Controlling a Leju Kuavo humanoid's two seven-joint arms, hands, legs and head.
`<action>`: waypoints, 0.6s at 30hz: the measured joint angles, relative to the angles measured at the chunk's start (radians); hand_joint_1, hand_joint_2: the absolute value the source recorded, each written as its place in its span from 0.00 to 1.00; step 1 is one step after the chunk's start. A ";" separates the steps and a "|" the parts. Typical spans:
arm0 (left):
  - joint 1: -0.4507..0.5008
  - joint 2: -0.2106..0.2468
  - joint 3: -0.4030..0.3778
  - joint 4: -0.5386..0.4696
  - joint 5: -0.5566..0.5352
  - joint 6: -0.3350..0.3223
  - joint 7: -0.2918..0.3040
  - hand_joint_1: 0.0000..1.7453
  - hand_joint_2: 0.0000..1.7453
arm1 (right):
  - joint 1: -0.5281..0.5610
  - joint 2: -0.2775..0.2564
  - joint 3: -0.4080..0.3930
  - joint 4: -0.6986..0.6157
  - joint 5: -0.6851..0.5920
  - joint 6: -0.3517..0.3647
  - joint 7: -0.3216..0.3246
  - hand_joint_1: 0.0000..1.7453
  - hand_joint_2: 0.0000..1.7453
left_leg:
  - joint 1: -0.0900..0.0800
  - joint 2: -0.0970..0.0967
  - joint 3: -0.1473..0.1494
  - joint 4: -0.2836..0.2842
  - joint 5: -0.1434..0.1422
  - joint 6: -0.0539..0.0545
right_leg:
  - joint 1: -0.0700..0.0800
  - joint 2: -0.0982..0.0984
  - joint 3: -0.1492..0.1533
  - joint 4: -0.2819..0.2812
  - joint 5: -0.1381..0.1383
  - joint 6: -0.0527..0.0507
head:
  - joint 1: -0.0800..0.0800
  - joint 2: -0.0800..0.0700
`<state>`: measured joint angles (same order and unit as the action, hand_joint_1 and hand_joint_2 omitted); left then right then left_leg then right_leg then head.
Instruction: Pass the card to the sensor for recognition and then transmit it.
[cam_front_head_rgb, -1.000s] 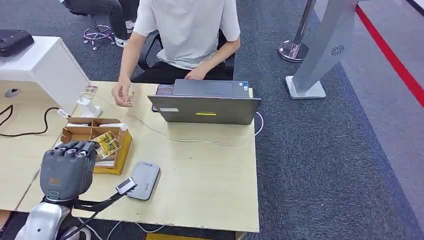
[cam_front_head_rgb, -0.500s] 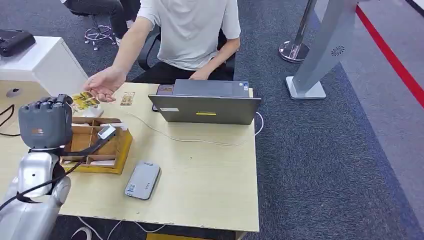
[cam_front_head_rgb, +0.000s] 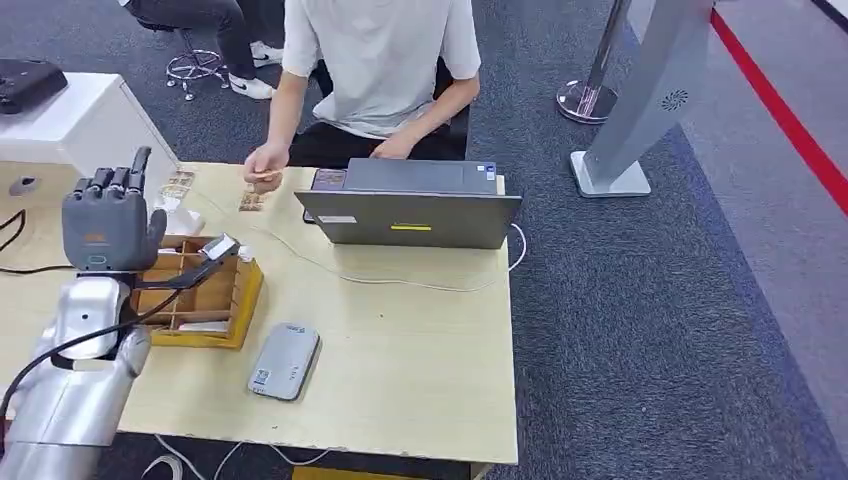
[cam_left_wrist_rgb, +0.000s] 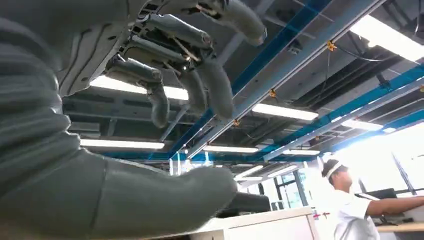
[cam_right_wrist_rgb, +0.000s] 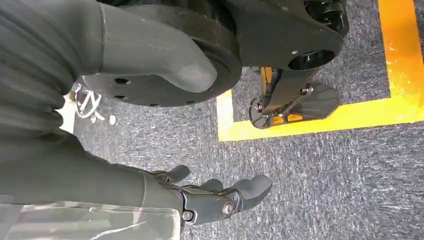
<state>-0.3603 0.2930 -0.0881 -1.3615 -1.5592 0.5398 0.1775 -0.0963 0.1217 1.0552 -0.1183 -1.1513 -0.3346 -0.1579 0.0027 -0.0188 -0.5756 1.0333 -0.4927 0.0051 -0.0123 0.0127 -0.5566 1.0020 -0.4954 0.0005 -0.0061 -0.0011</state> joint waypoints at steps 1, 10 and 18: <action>0.010 -0.001 0.001 -0.002 0.026 0.002 -0.020 0.00 1.00 | 0.000 0.000 0.000 0.000 -0.002 0.000 -0.001 0.00 1.00 | 0.000 0.000 0.000 0.000 0.000 0.000 | 0.000 0.000 0.000 0.000 0.000 0.000 | 0.000 0.000; 0.282 0.045 0.293 -0.157 0.796 0.035 -0.359 0.00 1.00 | 0.021 -0.013 -0.001 0.002 -0.045 0.063 -0.043 0.00 1.00 | 0.001 0.007 0.000 -0.002 -0.003 -0.003 | 0.000 0.008 -0.002 0.001 -0.002 -0.003 | 0.000 0.000; 0.337 0.095 0.976 0.101 1.470 -0.307 -0.659 0.00 1.00 | 0.039 -0.019 -0.002 0.010 -0.078 0.074 -0.055 0.00 1.00 | 0.006 0.008 0.000 -0.003 -0.006 -0.007 | 0.006 0.009 -0.001 0.001 -0.005 -0.007 | 0.000 0.000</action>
<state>-0.0233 0.3879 0.8876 -1.2601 -0.0895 0.2331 -0.4815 -0.0576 0.1022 1.0536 -0.1087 -1.2291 -0.2606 -0.2125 0.0086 -0.0113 -0.5759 1.0308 -0.4982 -0.0022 -0.0067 0.0212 -0.5580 1.0031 -0.5004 -0.0067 -0.0057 -0.0011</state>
